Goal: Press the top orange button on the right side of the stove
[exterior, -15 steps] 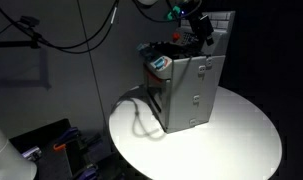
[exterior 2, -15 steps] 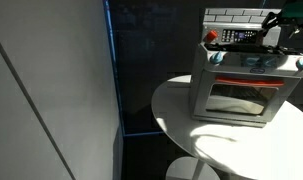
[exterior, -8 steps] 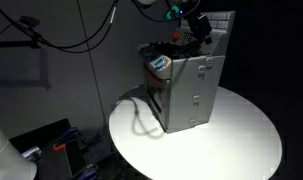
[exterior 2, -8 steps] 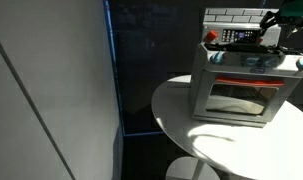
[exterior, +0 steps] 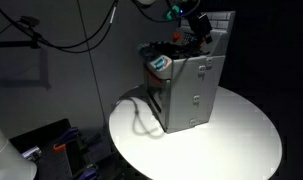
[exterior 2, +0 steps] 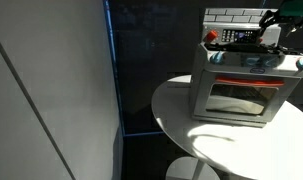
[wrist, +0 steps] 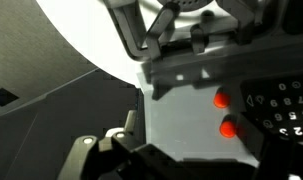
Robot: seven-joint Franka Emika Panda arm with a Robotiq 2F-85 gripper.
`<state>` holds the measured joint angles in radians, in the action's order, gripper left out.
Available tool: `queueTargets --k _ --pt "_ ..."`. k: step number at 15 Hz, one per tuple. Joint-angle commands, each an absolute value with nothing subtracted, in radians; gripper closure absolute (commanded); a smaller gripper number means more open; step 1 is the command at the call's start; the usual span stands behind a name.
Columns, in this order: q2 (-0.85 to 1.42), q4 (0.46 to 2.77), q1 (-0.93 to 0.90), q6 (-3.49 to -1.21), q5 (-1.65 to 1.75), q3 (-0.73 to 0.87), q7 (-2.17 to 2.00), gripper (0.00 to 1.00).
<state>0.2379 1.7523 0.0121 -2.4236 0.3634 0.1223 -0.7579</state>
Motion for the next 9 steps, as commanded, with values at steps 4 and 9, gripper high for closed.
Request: queueTargets --k 4,9 --pt "0.269 1.714 -0.001 -2.449 0.365 0.144 -0.776 0.00" --pt "0.273 1.715 -0.002 -2.451 0.368 0.149 -0.781 0.00"
